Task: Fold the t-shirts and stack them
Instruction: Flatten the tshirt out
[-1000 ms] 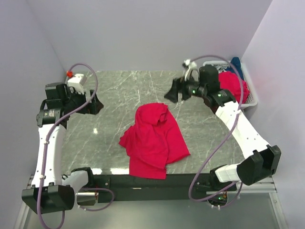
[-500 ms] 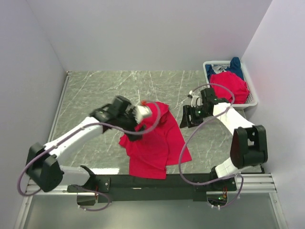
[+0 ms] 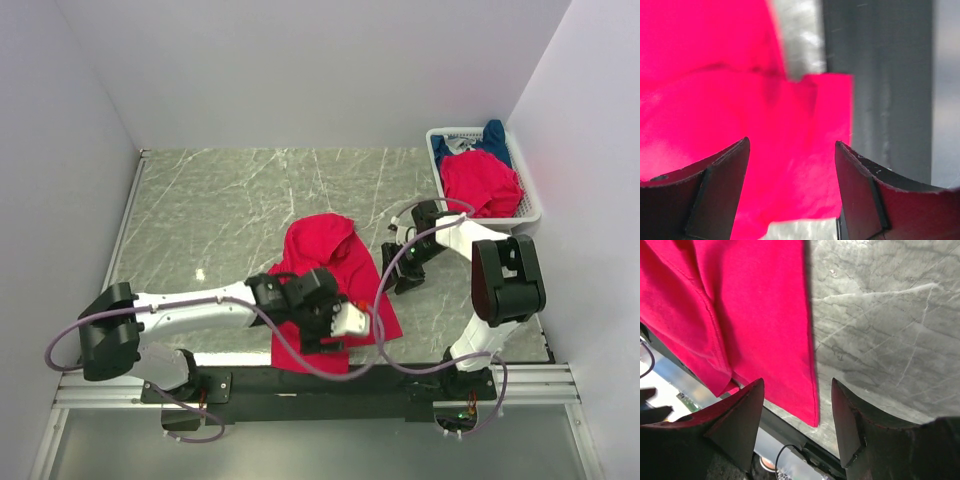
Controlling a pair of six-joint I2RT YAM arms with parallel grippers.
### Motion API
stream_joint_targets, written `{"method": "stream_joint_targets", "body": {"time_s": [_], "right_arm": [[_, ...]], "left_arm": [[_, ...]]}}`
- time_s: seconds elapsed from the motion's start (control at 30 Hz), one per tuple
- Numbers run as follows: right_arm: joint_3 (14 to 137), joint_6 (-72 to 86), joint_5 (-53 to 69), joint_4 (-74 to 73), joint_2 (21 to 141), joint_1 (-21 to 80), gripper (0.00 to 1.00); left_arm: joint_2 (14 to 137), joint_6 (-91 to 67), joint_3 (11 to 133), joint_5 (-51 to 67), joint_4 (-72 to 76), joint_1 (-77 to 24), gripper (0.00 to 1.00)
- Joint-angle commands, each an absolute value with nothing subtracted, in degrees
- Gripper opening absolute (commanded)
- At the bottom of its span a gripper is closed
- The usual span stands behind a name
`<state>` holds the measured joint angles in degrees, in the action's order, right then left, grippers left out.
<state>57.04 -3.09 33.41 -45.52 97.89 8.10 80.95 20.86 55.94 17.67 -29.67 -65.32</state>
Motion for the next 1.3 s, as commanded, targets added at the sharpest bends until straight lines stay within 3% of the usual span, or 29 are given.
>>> {"method": "stream_joint_targets", "body": {"time_s": [0.0,0.33,0.43,0.53,0.63,0.67,0.77,1.03,1.27], "right_arm": [[56.87,-3.96,33.31,-46.58,99.40,8.09,0.63],[57.66,-4.39,32.34,-47.37,104.15,8.00,0.61],[57.66,-4.39,32.17,-47.55,104.85,8.00,0.61],[57.83,-4.31,31.91,-47.64,105.29,8.09,0.61],[58.09,-4.31,31.90,-47.72,106.08,8.09,0.61],[58.36,-4.39,31.82,-47.64,106.08,8.00,0.60],[58.45,-4.57,31.12,-47.72,105.73,8.09,0.60],[59.50,-4.75,30.94,-47.64,105.29,8.09,0.59],[61.08,-5.80,28.74,-47.99,106.00,8.35,0.57]], "left_arm": [[80.86,23.38,54.15,16.52,-23.39,-69.95,0.74],[86.66,27.77,49.05,11.52,-13.19,-74.62,0.72],[87.88,28.57,47.82,10.29,-10.38,-74.62,0.66],[88.33,27.78,47.11,8.62,-8.45,-74.71,0.46],[86.85,27.34,46.50,6.95,-8.17,-74.27,0.08],[86.05,26.12,46.58,6.94,-8.70,-73.83,0.00],[80.00,23.30,47.28,10.71,-13.94,-67.70,0.00],[59.88,27.68,48.78,22.58,-33.03,-35.10,0.00],[58.88,37.61,47.37,27.42,-42.19,-4.08,0.00]]}}
